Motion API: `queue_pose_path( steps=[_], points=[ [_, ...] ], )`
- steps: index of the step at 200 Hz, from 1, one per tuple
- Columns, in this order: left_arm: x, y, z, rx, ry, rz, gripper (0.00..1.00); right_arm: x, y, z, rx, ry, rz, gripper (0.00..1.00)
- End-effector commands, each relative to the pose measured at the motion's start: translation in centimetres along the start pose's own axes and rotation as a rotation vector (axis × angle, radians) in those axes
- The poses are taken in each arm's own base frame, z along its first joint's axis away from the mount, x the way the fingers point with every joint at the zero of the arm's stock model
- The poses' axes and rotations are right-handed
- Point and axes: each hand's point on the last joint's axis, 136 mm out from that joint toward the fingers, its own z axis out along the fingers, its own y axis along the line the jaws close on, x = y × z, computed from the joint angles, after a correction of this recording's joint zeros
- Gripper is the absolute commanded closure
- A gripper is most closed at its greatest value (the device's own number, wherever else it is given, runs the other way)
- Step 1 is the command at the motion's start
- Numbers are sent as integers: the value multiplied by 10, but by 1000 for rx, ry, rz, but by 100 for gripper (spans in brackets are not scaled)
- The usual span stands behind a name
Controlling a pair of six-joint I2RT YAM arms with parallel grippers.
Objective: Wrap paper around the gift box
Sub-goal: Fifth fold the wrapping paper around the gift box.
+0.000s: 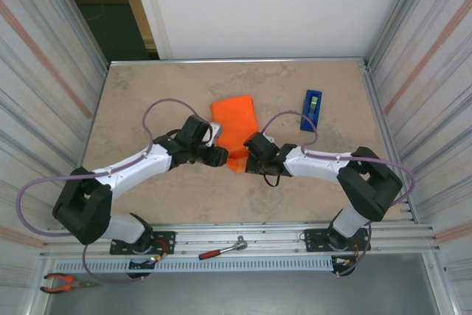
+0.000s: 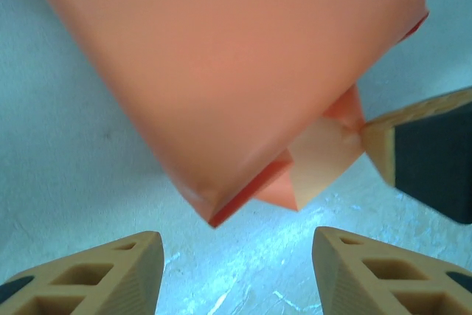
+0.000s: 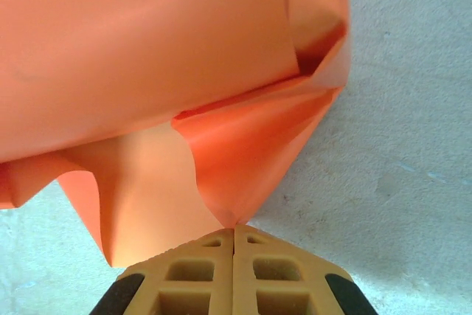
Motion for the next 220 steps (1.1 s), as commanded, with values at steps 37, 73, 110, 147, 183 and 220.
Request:
queue_pose_path(
  steps=[37,73,110,147,183,220],
  points=[
    [33,-32,4,85,28,33,46,-16,11,-17,-42,-22,28,100],
    [53,-51,18,132,39,48,53,-22,12,-20,-56,-32,47,100],
    [57,-63,31,159,21,60,59,-26,13,-22,-85,-31,70,100],
    [58,-72,48,180,-3,69,63,-25,15,-22,-93,-26,69,100],
    [56,-78,64,171,-49,78,68,-26,15,-23,-98,-26,75,100],
    [51,-78,80,113,-104,108,74,-26,15,-23,-102,-23,82,100]
  ],
)
